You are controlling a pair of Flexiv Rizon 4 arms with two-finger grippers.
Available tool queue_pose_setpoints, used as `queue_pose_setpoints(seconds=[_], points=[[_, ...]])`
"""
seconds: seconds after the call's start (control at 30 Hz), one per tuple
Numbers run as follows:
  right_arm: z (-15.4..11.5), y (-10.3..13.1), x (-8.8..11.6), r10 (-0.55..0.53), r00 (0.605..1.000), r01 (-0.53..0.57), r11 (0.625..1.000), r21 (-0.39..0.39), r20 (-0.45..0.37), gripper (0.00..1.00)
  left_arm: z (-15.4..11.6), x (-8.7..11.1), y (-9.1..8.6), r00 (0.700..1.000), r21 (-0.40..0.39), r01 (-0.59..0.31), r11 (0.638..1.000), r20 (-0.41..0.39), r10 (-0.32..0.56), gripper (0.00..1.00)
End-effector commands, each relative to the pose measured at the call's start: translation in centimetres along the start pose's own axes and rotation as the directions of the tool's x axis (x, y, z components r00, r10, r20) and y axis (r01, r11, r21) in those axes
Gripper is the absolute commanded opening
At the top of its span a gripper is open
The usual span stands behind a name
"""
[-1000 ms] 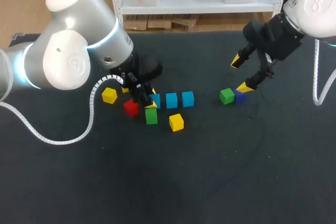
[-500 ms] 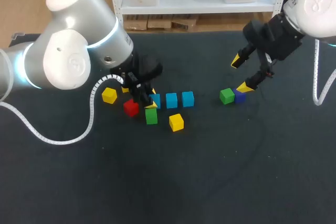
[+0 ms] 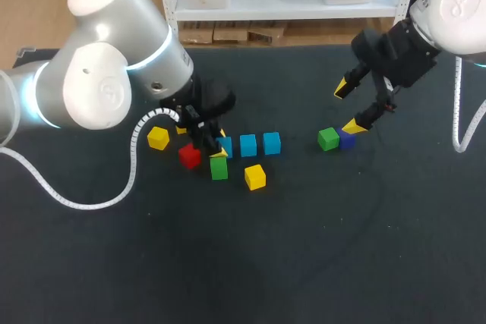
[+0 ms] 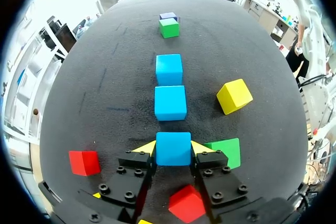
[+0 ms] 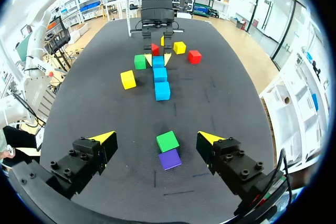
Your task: Place the blue cubes, place green cubes on the blue cubes, place the yellow cubes on the green cubes, then place the red cubes on the yellow cubes, and place purple cube on the red cubes.
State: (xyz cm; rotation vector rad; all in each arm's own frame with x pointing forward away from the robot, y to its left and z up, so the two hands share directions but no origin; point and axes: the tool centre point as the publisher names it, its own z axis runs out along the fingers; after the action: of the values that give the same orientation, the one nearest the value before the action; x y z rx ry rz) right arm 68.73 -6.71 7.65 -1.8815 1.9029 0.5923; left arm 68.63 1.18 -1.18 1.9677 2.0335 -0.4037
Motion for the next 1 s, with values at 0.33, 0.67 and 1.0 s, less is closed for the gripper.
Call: queue_pose_setpoints(seconds=[0.33, 0.67, 1.0], points=[[0.0, 0.0, 0.0, -0.001, 1.0, 0.001, 1.0, -0.001, 0.002, 1.0, 0.2, -0.1, 0.2, 1.0, 0.008, 0.009, 1.0, -0.007, -0.009, 0.56], [0.0, 0.0, 0.0, -0.001, 1.0, 0.001, 1.0, -0.001, 0.002, 1.0, -0.3, 0.0, 0.0, 0.999, 0.003, 0.032, 0.999, -0.012, -0.032, 1.0], [0.0, 0.0, 0.0, -0.001, 1.0, 0.001, 1.0, -0.001, 0.002, 1.0, -2.8, 0.6, -0.6, 0.998, -0.035, 0.065, 0.997, -0.023, -0.066, 1.0]])
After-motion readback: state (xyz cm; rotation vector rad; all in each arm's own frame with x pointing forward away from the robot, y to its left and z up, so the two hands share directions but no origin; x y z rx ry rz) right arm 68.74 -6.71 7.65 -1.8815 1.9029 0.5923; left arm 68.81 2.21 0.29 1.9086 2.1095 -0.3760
